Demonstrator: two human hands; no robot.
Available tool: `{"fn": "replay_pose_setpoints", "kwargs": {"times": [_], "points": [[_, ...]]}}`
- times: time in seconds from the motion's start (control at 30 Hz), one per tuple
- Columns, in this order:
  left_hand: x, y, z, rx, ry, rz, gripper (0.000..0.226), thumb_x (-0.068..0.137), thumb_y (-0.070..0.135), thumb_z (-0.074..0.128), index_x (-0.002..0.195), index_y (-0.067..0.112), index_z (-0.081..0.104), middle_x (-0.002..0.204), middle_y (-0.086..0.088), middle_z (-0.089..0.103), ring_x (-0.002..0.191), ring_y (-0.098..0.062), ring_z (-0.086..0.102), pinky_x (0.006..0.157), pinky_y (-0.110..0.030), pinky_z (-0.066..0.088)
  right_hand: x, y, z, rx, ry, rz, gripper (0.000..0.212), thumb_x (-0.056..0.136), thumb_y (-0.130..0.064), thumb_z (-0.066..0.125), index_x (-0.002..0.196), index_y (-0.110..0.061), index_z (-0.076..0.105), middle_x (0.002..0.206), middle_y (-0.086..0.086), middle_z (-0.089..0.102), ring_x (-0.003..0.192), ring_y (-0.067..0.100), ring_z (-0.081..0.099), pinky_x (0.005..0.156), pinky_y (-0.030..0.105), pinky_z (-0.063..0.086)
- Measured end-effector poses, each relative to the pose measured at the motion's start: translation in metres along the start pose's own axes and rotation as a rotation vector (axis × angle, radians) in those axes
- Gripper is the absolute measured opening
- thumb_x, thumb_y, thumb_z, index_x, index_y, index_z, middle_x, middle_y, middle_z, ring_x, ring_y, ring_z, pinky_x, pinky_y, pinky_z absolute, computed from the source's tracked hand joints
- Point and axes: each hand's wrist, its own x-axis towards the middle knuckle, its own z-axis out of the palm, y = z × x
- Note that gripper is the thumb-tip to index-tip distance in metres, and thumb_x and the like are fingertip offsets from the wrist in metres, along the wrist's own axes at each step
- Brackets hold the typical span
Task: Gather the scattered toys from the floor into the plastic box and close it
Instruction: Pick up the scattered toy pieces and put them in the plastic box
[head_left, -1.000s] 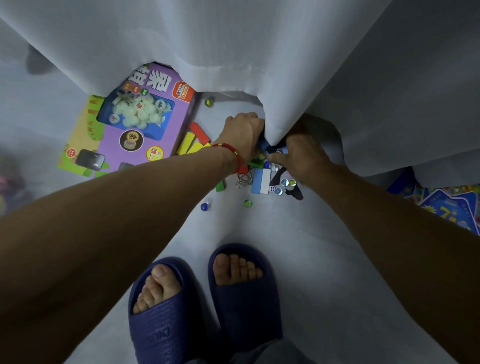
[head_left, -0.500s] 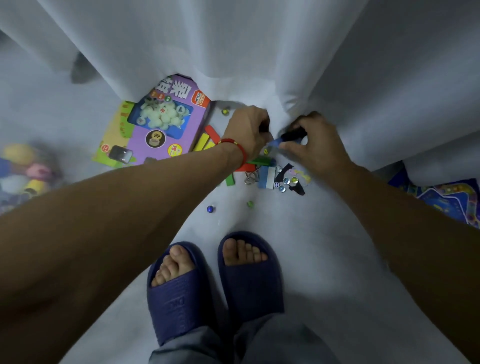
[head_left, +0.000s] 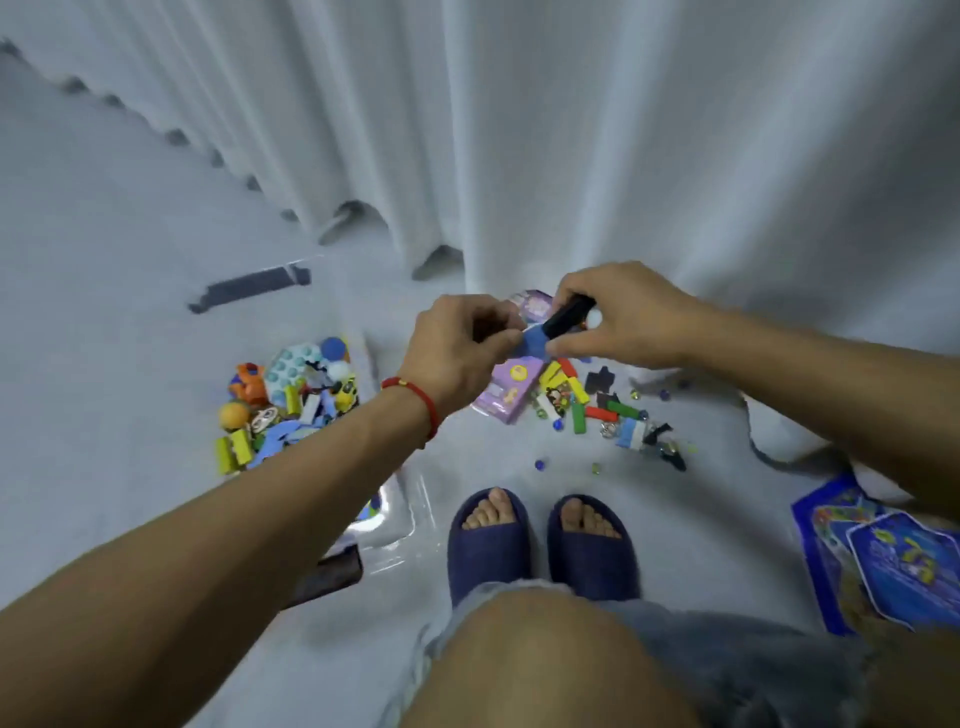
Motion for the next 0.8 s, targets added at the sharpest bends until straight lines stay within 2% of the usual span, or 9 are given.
{"fn": "replay_pose_setpoints", "kwargs": {"times": [0.1, 0.17, 0.27, 0.37, 0.43, 0.5, 0.63, 0.7, 0.8], "points": [[-0.054, -0.028, -0.081, -0.011, 0.122, -0.127, 0.005, 0.085, 0.007, 0.072, 0.086, 0.009, 0.076, 0.075, -0.003, 0.073, 0.061, 0.001, 0.059, 0.061, -0.017, 0.047, 0.034, -0.097, 0.022, -0.046, -0.213, -0.088, 0.028, 0.073, -0.036, 0.082, 0.095, -0.023, 0.069, 0.090, 0.000, 0.072, 0.078, 0.023, 0.070, 0.064, 0.031, 0.056], [-0.086, -0.048, -0.123, -0.025, 0.235, -0.239, 0.006, 0.085, 0.007, 0.073, 0.087, 0.010, 0.077, 0.077, -0.002, 0.075, 0.064, -0.004, 0.064, 0.064, -0.019, 0.050, 0.055, -0.152, 0.049, -0.012, -0.359, -0.112, 0.030, 0.076, -0.028, 0.082, 0.101, -0.016, 0.071, 0.092, 0.008, 0.075, 0.071, 0.025, 0.074, 0.057, 0.028, 0.058], [-0.111, -0.085, -0.168, 0.012, 0.405, -0.422, 0.008, 0.085, 0.012, 0.072, 0.088, 0.015, 0.078, 0.081, -0.003, 0.076, 0.071, -0.014, 0.068, 0.073, -0.029, 0.057, 0.075, -0.205, 0.087, 0.240, -0.503, -0.082, 0.038, 0.080, -0.018, 0.082, 0.111, 0.000, 0.069, 0.094, 0.014, 0.072, 0.077, 0.030, 0.073, 0.077, 0.034, 0.061], [-0.122, -0.114, -0.187, -0.002, 0.425, -0.566, 0.020, 0.088, 0.019, 0.063, 0.103, 0.015, 0.077, 0.094, -0.007, 0.075, 0.086, -0.026, 0.070, 0.087, -0.045, 0.058, 0.080, -0.221, 0.104, 0.395, -0.535, 0.000, 0.046, 0.083, -0.020, 0.080, 0.119, 0.004, 0.063, 0.098, 0.012, 0.063, 0.080, 0.022, 0.060, 0.073, 0.032, 0.053], [-0.124, -0.119, -0.188, 0.069, 0.373, -0.605, 0.029, 0.091, 0.019, 0.057, 0.117, 0.014, 0.071, 0.112, -0.006, 0.072, 0.098, -0.025, 0.067, 0.095, -0.046, 0.054, 0.079, -0.214, 0.103, 0.471, -0.540, 0.048, 0.047, 0.083, -0.025, 0.081, 0.119, -0.001, 0.062, 0.110, 0.009, 0.066, 0.090, 0.018, 0.063, 0.081, 0.029, 0.055], [-0.124, -0.115, -0.183, 0.128, 0.348, -0.580, 0.034, 0.092, 0.016, 0.055, 0.123, 0.015, 0.068, 0.122, -0.004, 0.069, 0.107, -0.023, 0.064, 0.099, -0.042, 0.051, 0.070, -0.200, 0.091, 0.525, -0.529, 0.078, 0.045, 0.084, -0.026, 0.080, 0.118, -0.005, 0.060, 0.105, 0.006, 0.066, 0.088, 0.013, 0.066, 0.078, 0.028, 0.059], [-0.110, -0.099, -0.152, 0.131, 0.319, -0.483, 0.033, 0.092, 0.013, 0.052, 0.121, 0.017, 0.069, 0.118, -0.002, 0.068, 0.102, -0.019, 0.063, 0.093, -0.035, 0.053, 0.052, -0.173, 0.062, 0.595, -0.413, 0.131, 0.035, 0.087, -0.017, 0.077, 0.113, -0.005, 0.058, 0.105, 0.013, 0.066, 0.090, 0.022, 0.073, 0.079, 0.028, 0.062], [-0.098, -0.089, -0.130, 0.054, 0.321, -0.445, 0.032, 0.091, 0.011, 0.051, 0.117, 0.017, 0.069, 0.112, -0.002, 0.070, 0.099, -0.019, 0.064, 0.092, -0.038, 0.055, 0.050, -0.168, 0.060, 0.588, -0.373, 0.135, 0.034, 0.087, -0.015, 0.077, 0.114, -0.003, 0.059, 0.101, 0.019, 0.068, 0.080, 0.023, 0.070, 0.077, 0.029, 0.062], [-0.084, -0.079, -0.111, -0.137, 0.461, -0.493, 0.031, 0.087, 0.010, 0.051, 0.112, 0.016, 0.068, 0.101, -0.003, 0.070, 0.093, -0.022, 0.067, 0.085, -0.045, 0.059, 0.051, -0.171, 0.080, 0.460, -0.349, 0.092, 0.040, 0.083, -0.017, 0.081, 0.115, -0.007, 0.060, 0.088, 0.011, 0.068, 0.067, 0.018, 0.063, 0.053, 0.023, 0.055]]}}
